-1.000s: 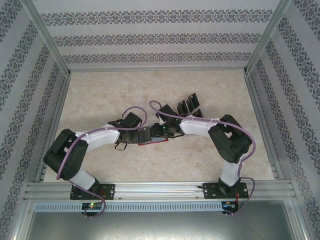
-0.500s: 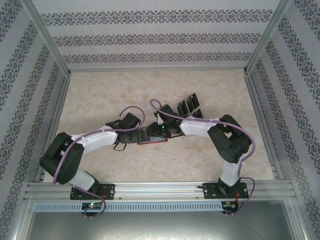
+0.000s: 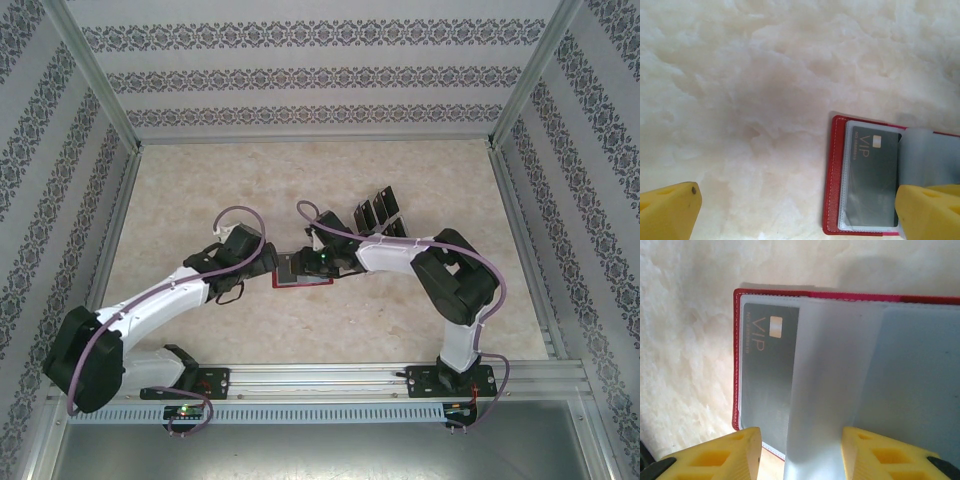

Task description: Put the credit cards into the card holder

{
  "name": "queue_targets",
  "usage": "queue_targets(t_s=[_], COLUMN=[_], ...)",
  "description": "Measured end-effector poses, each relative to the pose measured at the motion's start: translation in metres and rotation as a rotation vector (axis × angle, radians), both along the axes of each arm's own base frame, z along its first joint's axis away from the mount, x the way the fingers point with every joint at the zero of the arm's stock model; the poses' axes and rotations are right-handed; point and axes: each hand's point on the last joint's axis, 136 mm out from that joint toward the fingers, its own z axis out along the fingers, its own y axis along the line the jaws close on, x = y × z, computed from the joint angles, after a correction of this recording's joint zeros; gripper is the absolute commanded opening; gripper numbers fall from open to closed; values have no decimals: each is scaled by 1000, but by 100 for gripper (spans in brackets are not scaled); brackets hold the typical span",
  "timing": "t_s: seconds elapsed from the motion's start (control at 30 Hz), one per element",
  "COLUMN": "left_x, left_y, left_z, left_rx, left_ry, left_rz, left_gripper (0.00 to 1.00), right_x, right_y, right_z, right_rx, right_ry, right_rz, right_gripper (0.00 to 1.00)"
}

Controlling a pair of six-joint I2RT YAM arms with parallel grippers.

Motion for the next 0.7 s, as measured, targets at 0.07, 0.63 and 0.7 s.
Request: queue_targets(t_s=[0.07,0.63,0.7], left_x=[0,-5,-5], left_y=[1,3,4], left_z=[2,26,32], left_rx=[-10,-112,-125], left_ry=[-5,-79,-94], left_rz=[13,73,76], left_gripper=[100,100,100], right_x=[-1,9,11], right_y=[2,50,59], right_z=[0,23,23], right_rx=[-2,44,47], right_ry=[3,-40,-38], right_rz=[6,57,64], right_gripper=[47,47,47])
